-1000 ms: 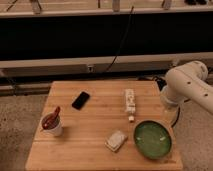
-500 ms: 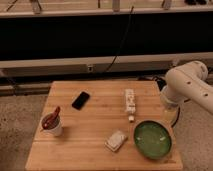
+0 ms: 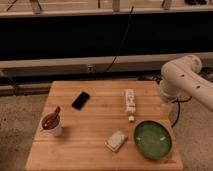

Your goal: Move the arm in a circular motion

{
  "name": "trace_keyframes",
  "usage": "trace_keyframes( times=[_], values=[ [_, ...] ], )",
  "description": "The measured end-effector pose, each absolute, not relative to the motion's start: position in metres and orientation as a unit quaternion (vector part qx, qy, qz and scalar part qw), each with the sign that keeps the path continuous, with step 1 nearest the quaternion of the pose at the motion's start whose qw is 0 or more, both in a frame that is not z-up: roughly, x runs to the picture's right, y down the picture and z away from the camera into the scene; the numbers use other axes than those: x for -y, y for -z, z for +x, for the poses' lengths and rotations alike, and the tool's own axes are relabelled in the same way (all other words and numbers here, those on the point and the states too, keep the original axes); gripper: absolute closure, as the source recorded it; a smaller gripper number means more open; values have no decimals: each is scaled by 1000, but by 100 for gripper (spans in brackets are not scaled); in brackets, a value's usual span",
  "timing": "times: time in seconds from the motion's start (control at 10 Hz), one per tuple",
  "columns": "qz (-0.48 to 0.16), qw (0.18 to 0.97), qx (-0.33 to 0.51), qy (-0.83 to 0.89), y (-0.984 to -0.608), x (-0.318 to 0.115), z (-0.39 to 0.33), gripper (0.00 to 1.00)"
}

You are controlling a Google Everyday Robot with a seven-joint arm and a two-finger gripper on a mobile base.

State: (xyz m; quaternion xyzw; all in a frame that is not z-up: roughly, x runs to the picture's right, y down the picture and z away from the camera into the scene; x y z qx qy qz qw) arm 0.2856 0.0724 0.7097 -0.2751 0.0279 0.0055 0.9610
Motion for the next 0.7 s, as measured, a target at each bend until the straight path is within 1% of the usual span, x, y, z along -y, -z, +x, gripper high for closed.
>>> trace_keyframes(
  times=[0.2,0.7],
  values=[
    [-275,961,-31,4,-713,-66,283,20],
    [-271,961,-30,40,-724,-50,231,20]
  ],
)
